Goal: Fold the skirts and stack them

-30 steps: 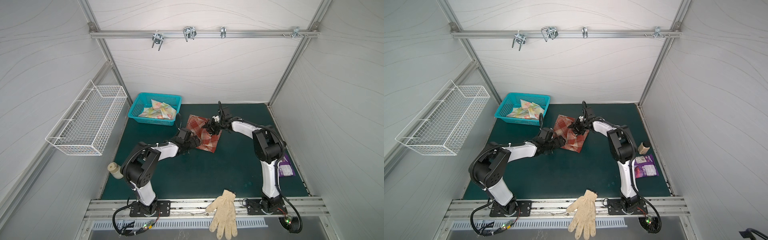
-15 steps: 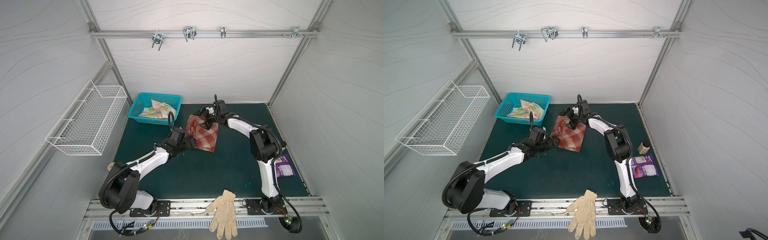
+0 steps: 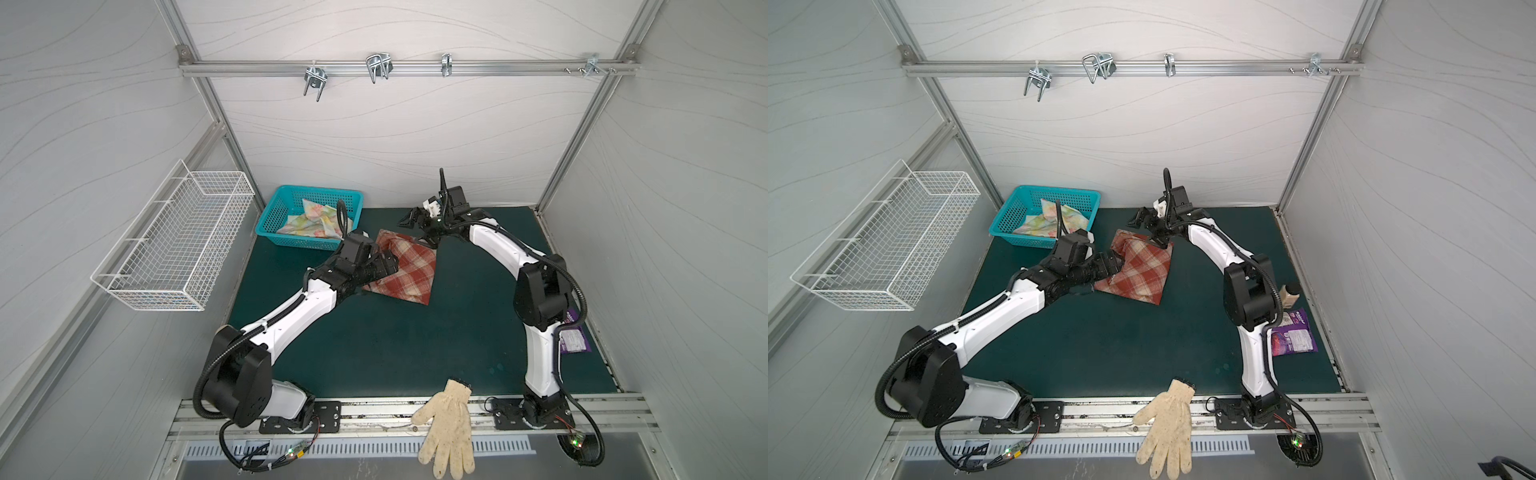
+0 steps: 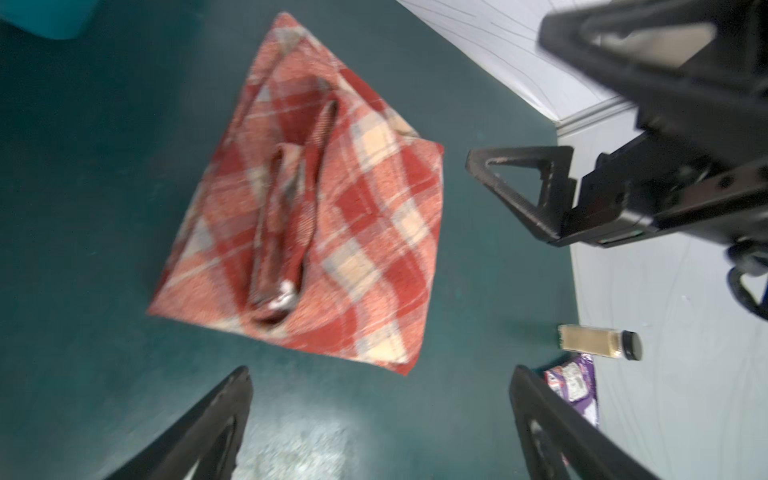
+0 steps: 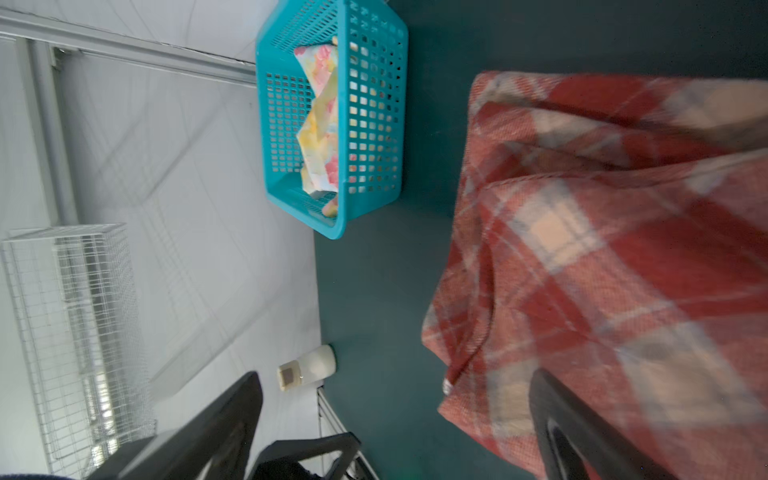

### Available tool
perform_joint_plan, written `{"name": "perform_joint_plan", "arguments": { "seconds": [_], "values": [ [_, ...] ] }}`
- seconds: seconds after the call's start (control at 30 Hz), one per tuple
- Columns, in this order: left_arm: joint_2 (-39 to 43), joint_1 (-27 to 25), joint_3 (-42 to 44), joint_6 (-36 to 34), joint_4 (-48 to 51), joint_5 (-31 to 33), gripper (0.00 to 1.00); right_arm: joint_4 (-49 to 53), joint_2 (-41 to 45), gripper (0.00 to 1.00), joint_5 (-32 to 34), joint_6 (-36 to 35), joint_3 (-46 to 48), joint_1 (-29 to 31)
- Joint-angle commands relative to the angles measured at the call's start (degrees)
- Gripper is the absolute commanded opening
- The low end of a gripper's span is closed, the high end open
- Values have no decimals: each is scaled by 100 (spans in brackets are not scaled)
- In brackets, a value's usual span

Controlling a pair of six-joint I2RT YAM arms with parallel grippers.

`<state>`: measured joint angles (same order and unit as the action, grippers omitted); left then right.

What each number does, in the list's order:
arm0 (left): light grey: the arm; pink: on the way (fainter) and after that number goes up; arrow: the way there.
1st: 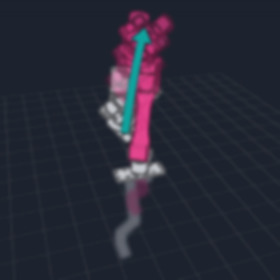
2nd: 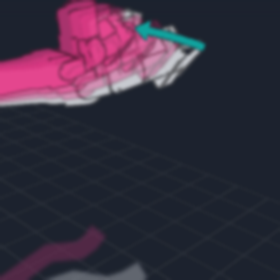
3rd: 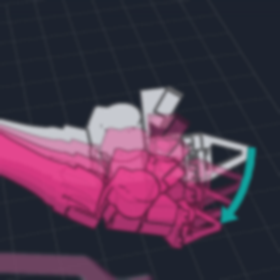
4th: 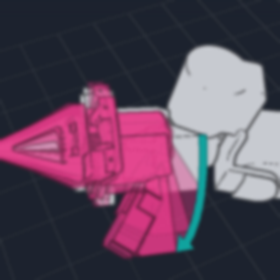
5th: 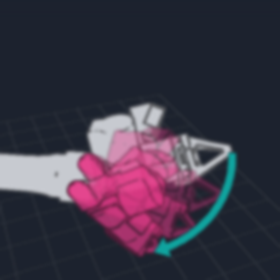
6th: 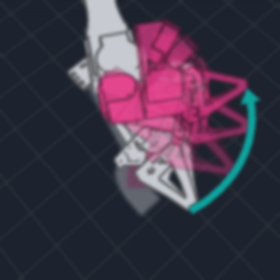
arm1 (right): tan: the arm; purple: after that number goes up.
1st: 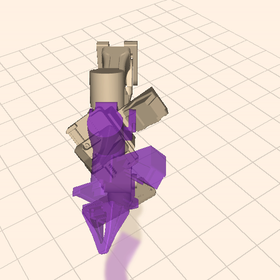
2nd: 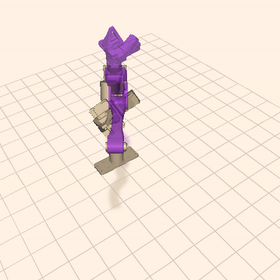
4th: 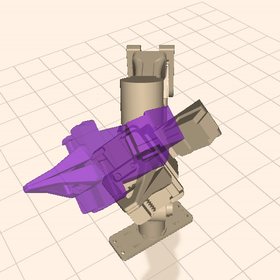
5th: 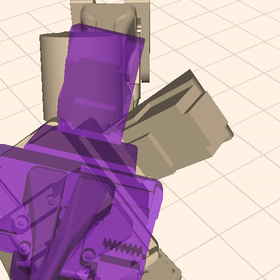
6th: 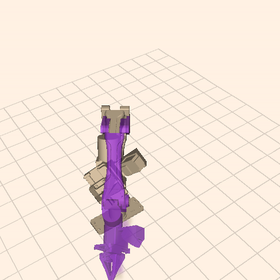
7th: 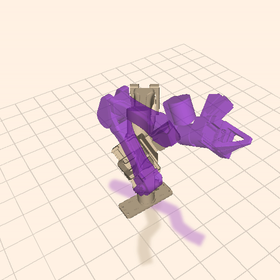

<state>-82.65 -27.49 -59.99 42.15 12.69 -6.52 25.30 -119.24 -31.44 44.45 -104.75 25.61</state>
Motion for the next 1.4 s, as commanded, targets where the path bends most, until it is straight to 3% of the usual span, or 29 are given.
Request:
{"name": "perform_joint_plan", "arguments": {
  "seconds": [0.0, 0.3, 0.87, 1.03, 1.13, 1.2, 1.33, 1.37],
  "values": [
    [-464, 23, -356, 139, -183, -428, 97, 804, -45, 99, 204, -830, -107, -257],
    [-1651, 24, -1107, -263, 221, -218, 92, 966, -397, 99, 149, -1235, -208, -512],
    [-2508, 129, -1562, -1002, 950, -235, 78, 713, -452, 99, -105, -1184, 112, -514],
    [-2562, 129, -1557, -1086, 963, -295, 62, 679, -433, 99, -127, -1168, 174, -513],
    [-2600, 129, -1560, -1101, 1007, -366, 40, 640, -436, 99, -160, -1158, 209, -513],
    [-2615, 129, -1554, -1087, 1041, -376, 18, 595, -440, 99, -190, -1131, 242, -504],
    [-2621, 163, -1522, -1062, 1095, -401, 0, 551, -450, 99, -215, -1114, 273, -478],
    [-2607, 181, -1499, -1052, 1098, -397, 0, 538, -457, 99, -218, -1115, 263, -469]
  ]
}}
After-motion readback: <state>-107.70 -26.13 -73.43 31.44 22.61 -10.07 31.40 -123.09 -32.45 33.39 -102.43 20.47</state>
